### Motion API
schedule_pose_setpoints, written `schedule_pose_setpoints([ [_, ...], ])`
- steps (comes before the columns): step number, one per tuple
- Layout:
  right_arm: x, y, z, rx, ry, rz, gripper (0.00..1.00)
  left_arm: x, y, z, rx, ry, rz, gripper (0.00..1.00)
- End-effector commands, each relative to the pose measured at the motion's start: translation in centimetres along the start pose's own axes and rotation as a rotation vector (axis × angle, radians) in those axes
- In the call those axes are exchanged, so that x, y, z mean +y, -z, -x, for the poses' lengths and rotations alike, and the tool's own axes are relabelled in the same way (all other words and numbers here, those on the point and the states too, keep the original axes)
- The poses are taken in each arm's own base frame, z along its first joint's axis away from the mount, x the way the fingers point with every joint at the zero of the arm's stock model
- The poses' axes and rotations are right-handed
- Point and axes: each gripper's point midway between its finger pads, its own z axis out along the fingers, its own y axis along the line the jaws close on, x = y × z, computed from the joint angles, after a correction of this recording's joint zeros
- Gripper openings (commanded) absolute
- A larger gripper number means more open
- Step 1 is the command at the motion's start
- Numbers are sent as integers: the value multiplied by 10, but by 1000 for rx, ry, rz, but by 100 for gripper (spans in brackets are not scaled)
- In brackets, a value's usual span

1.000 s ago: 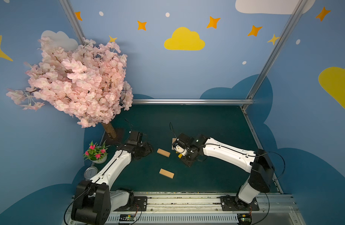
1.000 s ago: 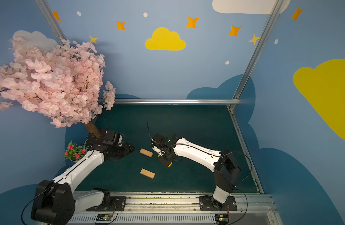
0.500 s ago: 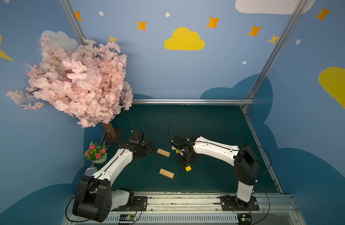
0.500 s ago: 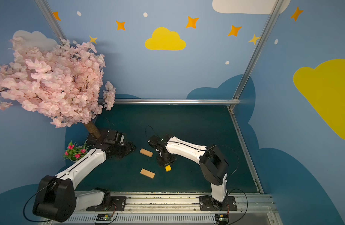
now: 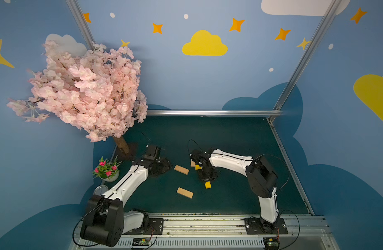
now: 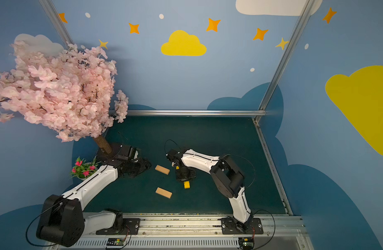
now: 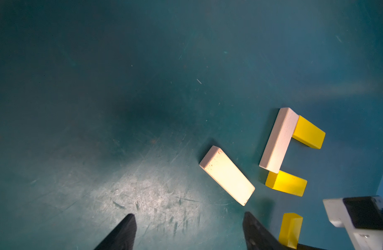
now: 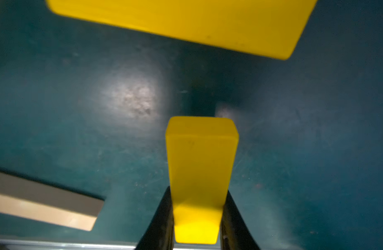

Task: Assemble the number 6 with building blocks
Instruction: Assemble the building block at the center of the board.

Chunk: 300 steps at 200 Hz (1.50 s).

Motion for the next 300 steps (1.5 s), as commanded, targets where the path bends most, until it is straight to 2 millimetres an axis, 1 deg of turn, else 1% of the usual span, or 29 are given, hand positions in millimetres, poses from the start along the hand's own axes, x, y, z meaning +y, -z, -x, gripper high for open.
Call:
schedule_pose_setpoints([
  [1,-7,6,6,-29,-58,11,0,-4,6,2,-9,-7,-4,79],
  [43,-9,4,11,-31,-80,29,0,-2,6,1,-8,-10,2,79],
  [83,-8,-3,13,-23,-94,49,0,1,7,-1,-11,-8,7,79],
  [128,-4,-8,17,-19,-123,83,0,3,8,-3,-11,-12,17,79],
  [166,-4,-8,21,-23,-138,92,0,4,8,-3,-9,-13,21,79],
  [217,-11,-9,20,-27,-144,68,0,4,7,-3,-8,-17,22,79],
  [300,-15,-6,24,-42,-146,43,0,6,6,-5,-3,-17,26,79],
])
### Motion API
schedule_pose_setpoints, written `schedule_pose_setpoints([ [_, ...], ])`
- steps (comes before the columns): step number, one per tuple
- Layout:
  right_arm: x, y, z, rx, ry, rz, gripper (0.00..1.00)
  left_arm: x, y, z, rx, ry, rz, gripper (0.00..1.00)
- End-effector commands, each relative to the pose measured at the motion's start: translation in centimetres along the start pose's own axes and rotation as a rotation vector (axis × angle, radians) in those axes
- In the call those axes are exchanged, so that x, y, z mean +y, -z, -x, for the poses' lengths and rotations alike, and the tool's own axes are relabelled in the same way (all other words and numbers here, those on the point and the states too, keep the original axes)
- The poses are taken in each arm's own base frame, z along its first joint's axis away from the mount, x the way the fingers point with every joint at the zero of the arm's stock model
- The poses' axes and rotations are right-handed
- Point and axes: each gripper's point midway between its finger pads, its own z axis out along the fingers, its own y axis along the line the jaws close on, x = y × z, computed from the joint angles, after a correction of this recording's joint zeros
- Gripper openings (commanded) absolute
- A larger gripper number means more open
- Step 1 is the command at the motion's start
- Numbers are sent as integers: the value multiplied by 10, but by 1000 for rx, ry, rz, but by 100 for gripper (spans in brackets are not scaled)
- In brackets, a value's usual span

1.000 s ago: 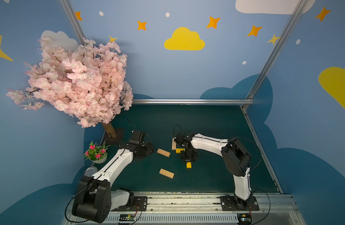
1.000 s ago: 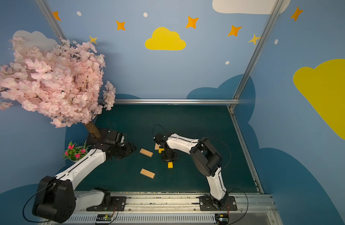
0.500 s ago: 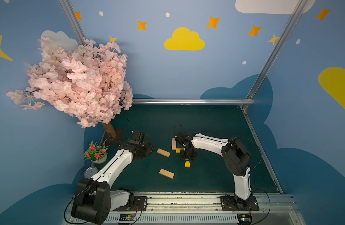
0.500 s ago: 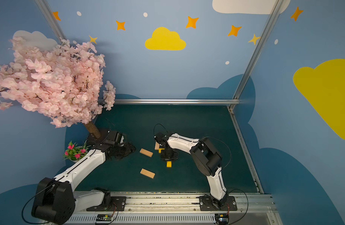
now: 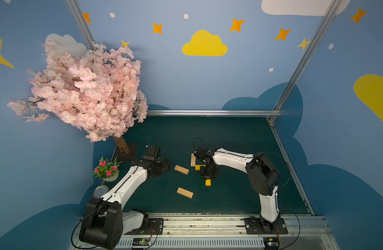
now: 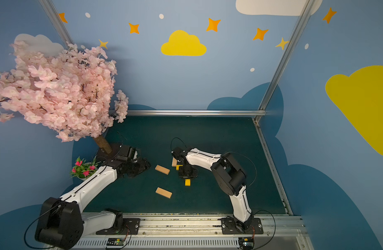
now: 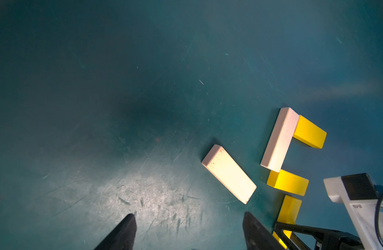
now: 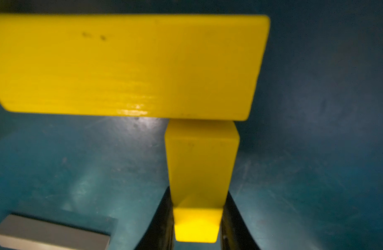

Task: Assemble the number 6 with building blocks
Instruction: Assemble the building block at the center of the board.

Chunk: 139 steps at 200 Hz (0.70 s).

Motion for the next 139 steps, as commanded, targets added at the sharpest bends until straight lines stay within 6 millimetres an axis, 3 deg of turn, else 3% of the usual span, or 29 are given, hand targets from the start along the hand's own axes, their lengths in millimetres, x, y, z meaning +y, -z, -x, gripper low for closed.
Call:
schedule_pose_setpoints([
  [1,-8,6,2,-15,-15,-30,0,4,1,-5,12,-10,15,79],
  [139,-5,9,8,-35,12,-48,0,5,-1,-5,12,-9,17,79],
])
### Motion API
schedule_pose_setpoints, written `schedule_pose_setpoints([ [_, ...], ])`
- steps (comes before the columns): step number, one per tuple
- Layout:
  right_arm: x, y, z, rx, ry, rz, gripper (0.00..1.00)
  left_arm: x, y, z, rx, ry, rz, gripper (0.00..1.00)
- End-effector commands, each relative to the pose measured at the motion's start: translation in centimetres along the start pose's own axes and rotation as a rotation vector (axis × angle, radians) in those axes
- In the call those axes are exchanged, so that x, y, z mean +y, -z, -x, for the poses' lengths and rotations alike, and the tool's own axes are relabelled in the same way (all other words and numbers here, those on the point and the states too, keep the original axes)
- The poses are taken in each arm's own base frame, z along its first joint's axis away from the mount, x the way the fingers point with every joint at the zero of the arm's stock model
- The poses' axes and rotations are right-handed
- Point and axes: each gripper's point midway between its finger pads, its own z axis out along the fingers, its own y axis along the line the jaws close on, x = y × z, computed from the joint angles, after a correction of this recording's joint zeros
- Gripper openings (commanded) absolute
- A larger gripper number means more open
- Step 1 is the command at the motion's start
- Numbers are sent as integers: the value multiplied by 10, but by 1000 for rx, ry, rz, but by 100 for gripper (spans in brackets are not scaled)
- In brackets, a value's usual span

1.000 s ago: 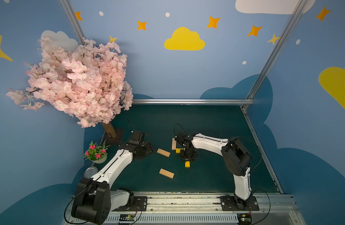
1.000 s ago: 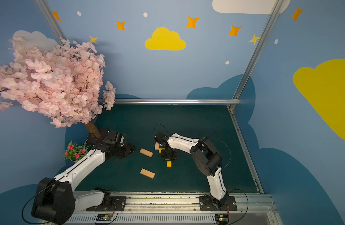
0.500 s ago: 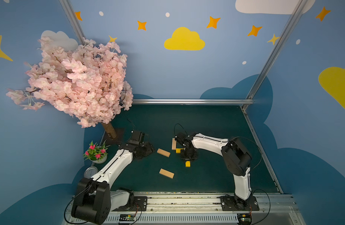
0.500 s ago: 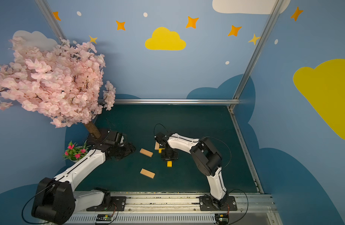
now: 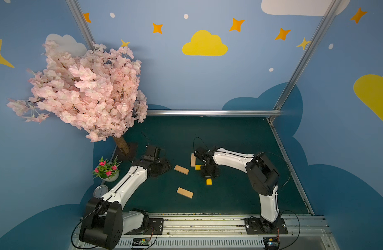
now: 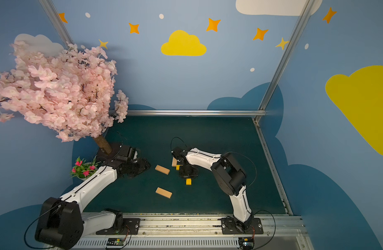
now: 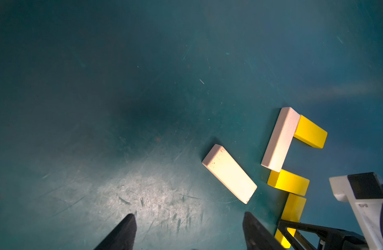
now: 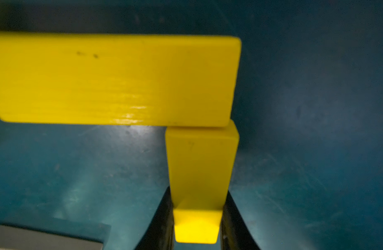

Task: Assemble the number 6 with building blocks
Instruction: Assemble the building block at the center of the board.

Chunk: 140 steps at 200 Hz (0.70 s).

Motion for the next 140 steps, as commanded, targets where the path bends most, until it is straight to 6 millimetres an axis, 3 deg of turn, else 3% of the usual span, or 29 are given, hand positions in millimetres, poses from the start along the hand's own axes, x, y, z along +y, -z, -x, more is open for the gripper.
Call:
schedule_pose_setpoints([
  [1,-1,5,3,-9,10,-19,0,4,-1,-5,11,-9,17,79],
  [140,1,-3,4,9,11,-22,0,4,-3,-4,16,-14,21,79],
])
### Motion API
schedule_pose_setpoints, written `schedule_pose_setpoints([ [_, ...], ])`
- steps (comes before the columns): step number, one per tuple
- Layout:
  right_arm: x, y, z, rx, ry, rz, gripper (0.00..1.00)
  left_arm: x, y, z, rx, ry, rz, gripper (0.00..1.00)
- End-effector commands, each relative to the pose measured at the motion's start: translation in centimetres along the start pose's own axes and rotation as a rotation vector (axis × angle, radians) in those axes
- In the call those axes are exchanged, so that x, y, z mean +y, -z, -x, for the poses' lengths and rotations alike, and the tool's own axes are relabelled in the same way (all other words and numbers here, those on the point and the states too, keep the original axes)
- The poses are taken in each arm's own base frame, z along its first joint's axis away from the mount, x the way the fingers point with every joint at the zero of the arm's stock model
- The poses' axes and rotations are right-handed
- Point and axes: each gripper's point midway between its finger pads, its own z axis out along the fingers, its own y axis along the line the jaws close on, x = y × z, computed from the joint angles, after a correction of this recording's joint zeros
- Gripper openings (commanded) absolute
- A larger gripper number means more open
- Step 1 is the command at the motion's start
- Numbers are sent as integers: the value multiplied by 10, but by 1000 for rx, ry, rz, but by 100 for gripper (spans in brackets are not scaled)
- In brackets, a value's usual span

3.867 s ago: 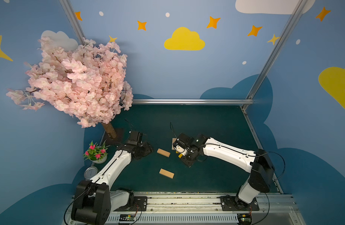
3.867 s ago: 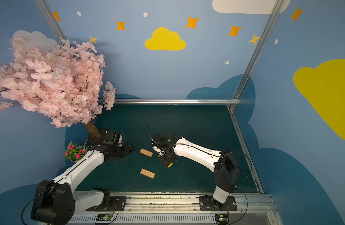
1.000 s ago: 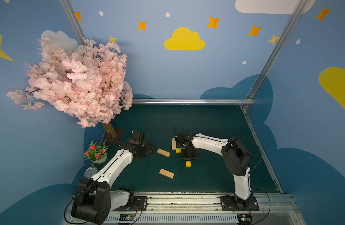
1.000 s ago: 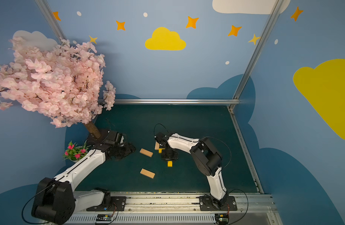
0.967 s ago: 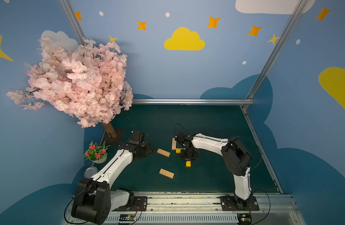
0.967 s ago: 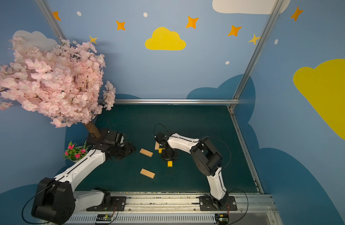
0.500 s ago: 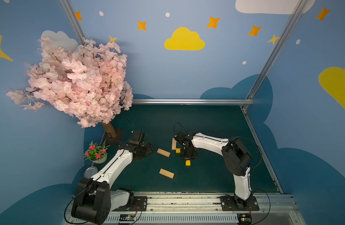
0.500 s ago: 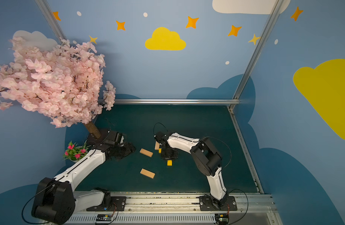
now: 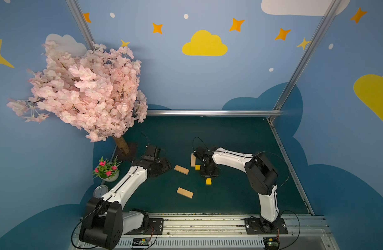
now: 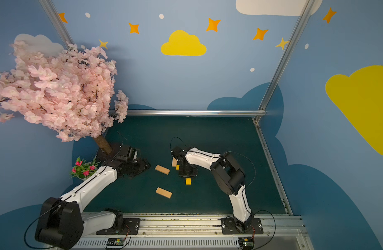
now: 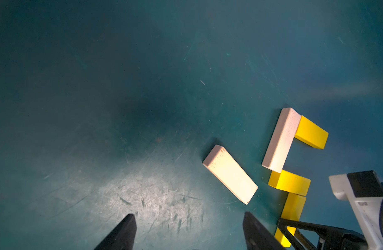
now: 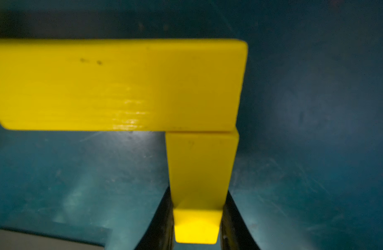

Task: Assemble the number 6 with building blocks
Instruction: Assemble the building block at the center of the board.

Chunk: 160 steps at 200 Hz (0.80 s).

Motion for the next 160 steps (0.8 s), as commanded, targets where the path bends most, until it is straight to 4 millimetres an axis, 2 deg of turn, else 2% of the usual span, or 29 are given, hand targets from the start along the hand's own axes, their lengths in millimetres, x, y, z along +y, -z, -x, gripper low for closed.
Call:
schedule_pose_setpoints([
  [1,0,-1,2,8,10,-18,0,4,-3,-5,18,-13,16,79],
  [13,1,-2,1,13,15,-13,0,4,-3,-4,17,-13,17,79],
  [33,1,-2,2,14,16,-13,7,5,-3,-5,19,-13,20,80],
  [84,0,-5,2,24,16,-25,29,5,-3,-5,17,-13,23,80],
  [116,-5,-6,1,30,-3,-39,26,6,-3,-5,16,-13,27,81],
  [160,-6,-7,3,29,-9,-41,28,7,-4,-5,19,-15,31,81],
])
